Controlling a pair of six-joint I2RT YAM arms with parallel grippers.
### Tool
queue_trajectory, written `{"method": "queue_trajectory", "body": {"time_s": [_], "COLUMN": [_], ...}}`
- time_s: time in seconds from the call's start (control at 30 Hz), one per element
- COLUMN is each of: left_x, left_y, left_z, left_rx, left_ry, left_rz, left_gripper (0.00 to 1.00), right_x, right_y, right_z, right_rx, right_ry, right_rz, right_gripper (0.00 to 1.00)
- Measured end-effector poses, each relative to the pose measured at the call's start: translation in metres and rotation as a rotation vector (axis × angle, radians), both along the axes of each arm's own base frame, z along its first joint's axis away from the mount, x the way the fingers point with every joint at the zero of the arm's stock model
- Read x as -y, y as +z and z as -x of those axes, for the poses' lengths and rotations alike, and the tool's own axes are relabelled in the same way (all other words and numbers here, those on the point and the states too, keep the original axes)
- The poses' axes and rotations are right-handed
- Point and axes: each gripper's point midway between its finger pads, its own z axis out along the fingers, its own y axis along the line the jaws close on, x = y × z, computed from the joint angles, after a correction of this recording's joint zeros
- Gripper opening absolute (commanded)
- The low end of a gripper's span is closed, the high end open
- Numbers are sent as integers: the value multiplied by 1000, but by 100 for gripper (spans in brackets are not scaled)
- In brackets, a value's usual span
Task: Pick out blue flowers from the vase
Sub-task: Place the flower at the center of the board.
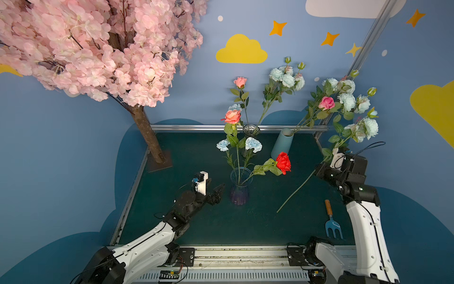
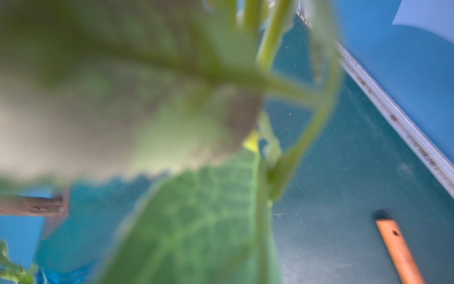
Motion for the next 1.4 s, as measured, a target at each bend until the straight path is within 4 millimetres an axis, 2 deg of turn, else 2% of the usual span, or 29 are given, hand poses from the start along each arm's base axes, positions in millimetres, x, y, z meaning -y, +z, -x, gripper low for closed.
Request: {"method": "queue_trajectory", "body": {"time_s": [0.2,0.4,0.57,0.83,1.0,1.1,1.2,1.4], "left_x": [0,-1,-1,-1,-2,-2,-3,-5], "left_y": [0,0,0,-2,-2,-2,-2,-2], "left_z": [0,0,-1,-1,-2,-2,-3,-4], "left_rx": [0,-1,-1,-7,-10,-11,-15,-17], "left_ry": [0,2,2,3,7,9,13,16], "left_rz": [0,0,0,-3,1,3,8,13], "left_gripper": [84,84,84,84,84,84,84,84], "right_x": [7,0,-1,8,14,15,19,34], "right_y": [-16,-63,-105,-138,-178,-205,-222,-226], "right_z": [-11,-19,-41,-83,-108,-114,-116,-118], "right_rx": [-42,-146,-304,-457,-602,-705,-795,-880], "right_ry": [1,41,84,117,128,133,131,120], "right_rz": [-53,-139,-196,-217,-176,-121,-47,91], "right_gripper": [0,0,0,0,0,0,0,0]}}
